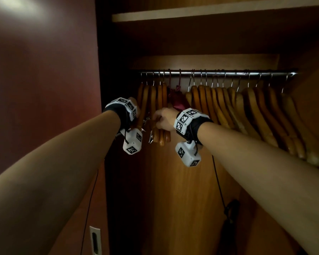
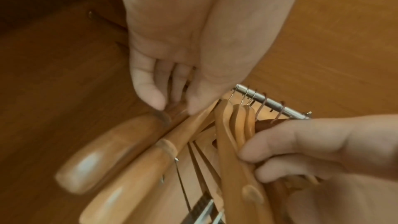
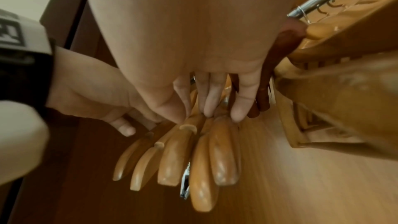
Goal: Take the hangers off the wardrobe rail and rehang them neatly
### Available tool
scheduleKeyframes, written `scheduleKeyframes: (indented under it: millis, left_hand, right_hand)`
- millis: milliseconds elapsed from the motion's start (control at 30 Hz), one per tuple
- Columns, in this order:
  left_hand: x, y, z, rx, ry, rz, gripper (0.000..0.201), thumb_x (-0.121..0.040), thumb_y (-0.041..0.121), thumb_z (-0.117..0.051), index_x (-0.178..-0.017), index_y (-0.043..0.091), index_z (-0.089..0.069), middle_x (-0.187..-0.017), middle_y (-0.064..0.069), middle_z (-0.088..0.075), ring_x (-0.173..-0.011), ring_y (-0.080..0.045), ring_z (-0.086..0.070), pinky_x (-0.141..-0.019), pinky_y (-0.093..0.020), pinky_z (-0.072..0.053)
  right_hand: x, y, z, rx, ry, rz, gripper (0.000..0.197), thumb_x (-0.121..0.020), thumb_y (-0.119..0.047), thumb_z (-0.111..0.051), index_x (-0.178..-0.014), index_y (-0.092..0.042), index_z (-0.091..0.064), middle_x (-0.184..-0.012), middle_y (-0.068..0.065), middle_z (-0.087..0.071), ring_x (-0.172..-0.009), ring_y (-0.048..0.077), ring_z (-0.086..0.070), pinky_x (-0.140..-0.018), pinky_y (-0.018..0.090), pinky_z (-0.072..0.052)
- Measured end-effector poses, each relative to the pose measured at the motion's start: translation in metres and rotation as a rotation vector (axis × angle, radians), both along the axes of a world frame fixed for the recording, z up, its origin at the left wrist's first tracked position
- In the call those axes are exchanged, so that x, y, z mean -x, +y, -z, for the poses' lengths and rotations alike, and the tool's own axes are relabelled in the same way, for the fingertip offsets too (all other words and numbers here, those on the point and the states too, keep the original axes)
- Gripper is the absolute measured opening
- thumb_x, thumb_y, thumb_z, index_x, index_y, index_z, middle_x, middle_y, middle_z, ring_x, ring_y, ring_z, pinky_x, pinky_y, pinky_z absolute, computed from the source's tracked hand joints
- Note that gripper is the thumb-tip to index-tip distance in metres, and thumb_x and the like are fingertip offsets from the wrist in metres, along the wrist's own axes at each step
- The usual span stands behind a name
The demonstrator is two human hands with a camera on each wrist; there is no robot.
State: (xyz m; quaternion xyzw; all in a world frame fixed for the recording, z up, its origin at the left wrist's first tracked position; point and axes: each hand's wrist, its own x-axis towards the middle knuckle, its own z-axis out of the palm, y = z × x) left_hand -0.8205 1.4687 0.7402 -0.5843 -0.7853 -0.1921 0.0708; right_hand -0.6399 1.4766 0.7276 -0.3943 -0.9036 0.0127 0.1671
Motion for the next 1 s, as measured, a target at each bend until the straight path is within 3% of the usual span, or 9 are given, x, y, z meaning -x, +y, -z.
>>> scheduleKeyframes:
  millis: [100,167,233,367,533,767,900,1000]
  left_hand:
    - [0.000,-0.006,0.001,-0.091,-0.157,0.013,0.036,-0.084,0.018,-0.066,-0.118,0.006,-0.064,-0.115,-0.014,-0.066,-0.101,-0.032,-0.066,-0.082,-0.038,-0.054]
    - [-0.002,-0.012,-0.003,-0.148,-0.245,0.039,0.028,-0.084,0.018,-0.061,-0.108,0.005,-0.066,-0.103,-0.013,-0.069,-0.085,-0.030,-0.066,-0.079,-0.036,-0.056]
    - [-0.006,-0.019,-0.008,-0.197,-0.321,0.064,0.022,-0.082,0.015,-0.058,-0.100,0.006,-0.068,-0.090,-0.013,-0.068,-0.077,-0.030,-0.067,-0.075,-0.041,-0.059]
    - [-0.017,-0.033,-0.016,-0.269,-0.357,0.169,0.019,-0.091,0.011,-0.054,-0.105,0.008,-0.066,-0.083,-0.008,-0.058,-0.084,-0.031,-0.067,-0.078,-0.043,-0.059]
    - [-0.022,-0.055,-0.017,-0.293,-0.428,0.313,0.018,-0.095,0.015,-0.051,-0.106,0.012,-0.065,-0.102,-0.011,-0.064,-0.089,-0.028,-0.066,-0.080,-0.040,-0.058]
    - [-0.059,-0.093,0.015,-0.323,-0.719,0.570,0.020,-0.088,0.014,-0.058,-0.075,0.028,-0.065,-0.089,-0.010,-0.071,-0.074,-0.026,-0.071,-0.060,-0.037,-0.061]
    - [-0.092,-0.110,0.037,-0.230,-0.789,0.739,0.022,-0.088,0.015,-0.060,-0.074,0.032,-0.064,-0.090,-0.009,-0.072,-0.071,-0.027,-0.071,-0.048,-0.027,-0.054]
    - [-0.113,-0.123,0.046,-0.176,-0.822,0.818,0.015,-0.088,0.019,-0.060,-0.080,0.031,-0.065,-0.093,-0.008,-0.072,-0.073,-0.026,-0.072,-0.051,-0.028,-0.055]
  right_hand:
    - [0.002,-0.006,0.001,0.002,-0.006,0.031,0.037,-0.091,-0.028,-0.061,-0.128,-0.025,-0.058,-0.123,0.003,-0.062,-0.103,0.020,-0.061,-0.081,0.028,-0.050]
    - [0.004,-0.011,0.000,-0.006,-0.007,0.054,0.037,-0.092,-0.027,-0.060,-0.129,-0.024,-0.058,-0.123,0.004,-0.061,-0.105,0.020,-0.061,-0.086,0.030,-0.052]
    - [0.007,-0.016,-0.002,-0.020,0.011,0.076,0.036,-0.092,-0.027,-0.060,-0.128,-0.024,-0.059,-0.123,0.004,-0.061,-0.105,0.020,-0.060,-0.086,0.029,-0.051]
    - [0.011,-0.032,-0.004,-0.020,0.044,0.140,0.032,-0.092,-0.027,-0.060,-0.124,-0.025,-0.061,-0.118,0.003,-0.062,-0.095,0.018,-0.061,-0.078,0.026,-0.051]
    - [0.010,-0.061,0.002,-0.053,0.087,0.233,0.030,-0.091,-0.025,-0.060,-0.120,-0.024,-0.065,-0.123,0.003,-0.062,-0.105,0.020,-0.061,-0.080,0.022,-0.044]
    - [-0.014,-0.115,0.021,-0.138,0.122,0.441,0.024,-0.091,-0.021,-0.058,-0.110,-0.023,-0.070,-0.107,0.003,-0.064,-0.098,0.023,-0.060,-0.073,0.024,-0.042]
    - [-0.035,-0.151,0.028,-0.168,0.053,0.575,0.023,-0.094,-0.022,-0.046,-0.079,-0.019,-0.062,-0.096,0.009,-0.064,-0.089,0.030,-0.058,-0.061,0.028,-0.039]
    - [-0.055,-0.175,0.031,-0.134,0.071,0.657,0.021,-0.094,-0.021,-0.047,-0.095,-0.015,-0.068,-0.107,0.011,-0.066,-0.100,0.031,-0.059,-0.074,0.030,-0.047]
